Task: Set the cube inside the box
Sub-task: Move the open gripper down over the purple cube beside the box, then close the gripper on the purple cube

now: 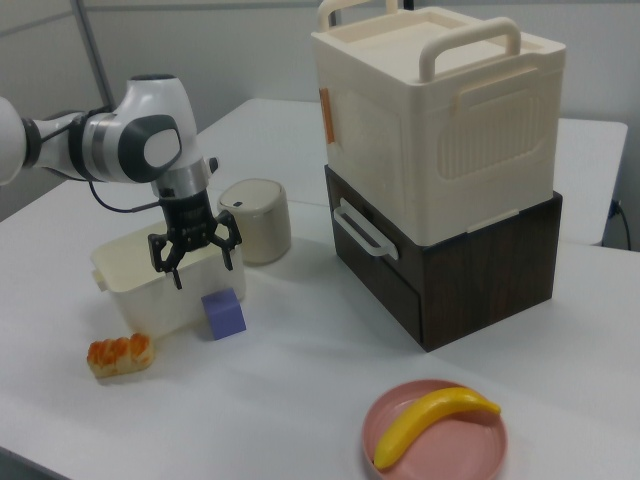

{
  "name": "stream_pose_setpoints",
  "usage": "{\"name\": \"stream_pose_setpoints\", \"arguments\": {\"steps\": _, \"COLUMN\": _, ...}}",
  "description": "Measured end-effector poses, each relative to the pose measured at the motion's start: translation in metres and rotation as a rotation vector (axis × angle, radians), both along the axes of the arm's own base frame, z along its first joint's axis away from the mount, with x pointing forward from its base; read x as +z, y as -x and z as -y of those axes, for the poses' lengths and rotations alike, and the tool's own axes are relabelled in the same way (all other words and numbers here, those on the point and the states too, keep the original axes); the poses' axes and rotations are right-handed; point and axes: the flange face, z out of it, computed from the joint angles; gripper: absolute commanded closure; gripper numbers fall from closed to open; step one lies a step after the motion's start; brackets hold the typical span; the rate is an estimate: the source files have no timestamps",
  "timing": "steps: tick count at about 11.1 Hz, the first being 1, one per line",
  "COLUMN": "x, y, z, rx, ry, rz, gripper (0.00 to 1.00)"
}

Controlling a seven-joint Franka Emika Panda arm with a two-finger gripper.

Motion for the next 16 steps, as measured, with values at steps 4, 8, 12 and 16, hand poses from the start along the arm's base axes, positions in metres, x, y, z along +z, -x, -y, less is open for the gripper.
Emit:
{"name": "stream_pose_setpoints", "arguments": {"steps": 4, "x": -0.017, "y": -0.006, "z": 0.002, "rx": 0.02, "ry": 0.029, "rz": 0.002, "gripper": 0.0}}
{"name": "stream_pose_setpoints", "arguments": {"steps": 8, "x": -0.03, "y": -0.008, "z": 0.003, "rx": 0.036, "ry": 0.056, "rz": -0.018, "gripper": 0.0}}
{"name": "stream_pose_setpoints", "arguments": {"steps": 12, "x": -0.047, "y": -0.014, "z": 0.003, "rx": 0.049, "ry": 0.066, "rz": -0.016, "gripper": 0.0}}
{"name": "stream_pose_setpoints", "arguments": {"steps": 16, "x": -0.07, "y": -0.016, "z": 0.006, "rx": 0.073, "ry": 0.106, "rz": -0.048, "gripper": 0.0}}
